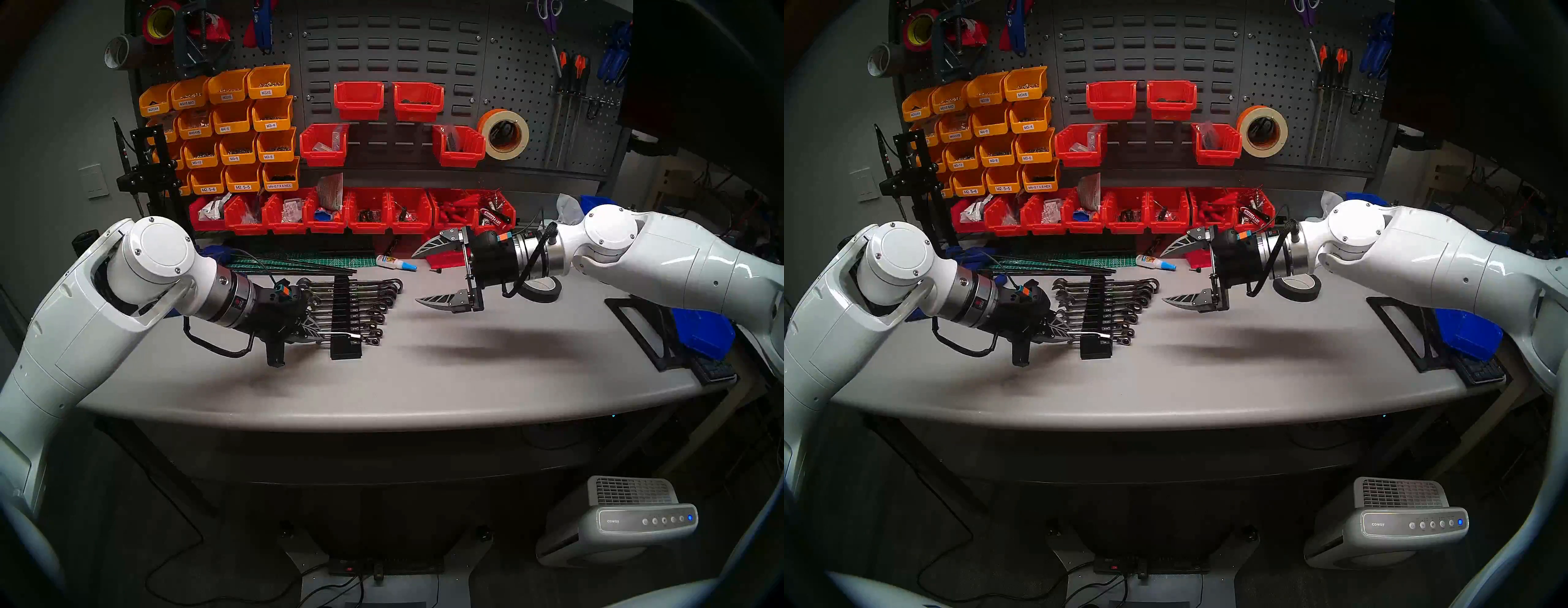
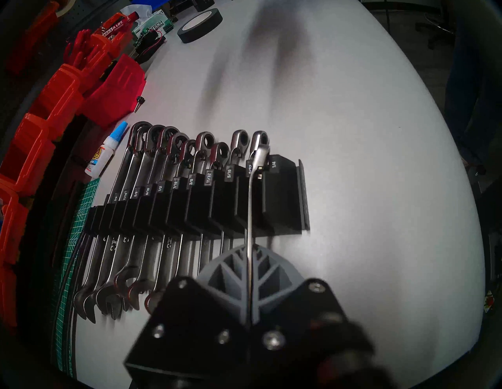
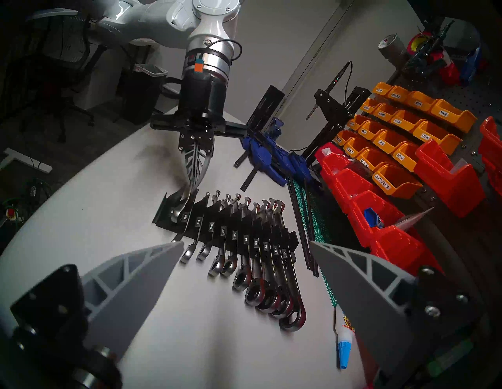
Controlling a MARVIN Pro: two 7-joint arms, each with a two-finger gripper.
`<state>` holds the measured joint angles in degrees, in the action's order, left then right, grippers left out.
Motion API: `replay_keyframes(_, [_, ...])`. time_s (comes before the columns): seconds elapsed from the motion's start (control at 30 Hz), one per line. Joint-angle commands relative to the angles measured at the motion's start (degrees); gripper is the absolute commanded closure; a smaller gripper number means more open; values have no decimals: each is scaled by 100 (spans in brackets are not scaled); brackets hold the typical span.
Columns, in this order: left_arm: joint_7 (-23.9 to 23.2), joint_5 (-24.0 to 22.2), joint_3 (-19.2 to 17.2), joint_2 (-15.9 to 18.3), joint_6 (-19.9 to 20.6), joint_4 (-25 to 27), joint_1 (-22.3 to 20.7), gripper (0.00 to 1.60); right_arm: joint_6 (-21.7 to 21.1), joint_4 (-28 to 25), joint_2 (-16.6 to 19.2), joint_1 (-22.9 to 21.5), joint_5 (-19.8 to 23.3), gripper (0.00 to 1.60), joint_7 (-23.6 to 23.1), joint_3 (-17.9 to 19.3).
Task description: Put the wrenches on the table into the correct slot in the case
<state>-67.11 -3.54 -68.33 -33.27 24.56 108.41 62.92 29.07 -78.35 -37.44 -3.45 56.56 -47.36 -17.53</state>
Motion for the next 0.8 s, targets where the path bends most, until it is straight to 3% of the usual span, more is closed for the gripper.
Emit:
replay_keyframes(0.0, [-57, -13, -47, -42, 25, 42, -192, 160, 89, -4, 30, -152, 75, 0, 38, 161])
replay_keyframes(0.77, [-377, 204, 205, -352, -22, -72, -534, 160, 128, -36, 147, -132, 85, 0, 88, 121])
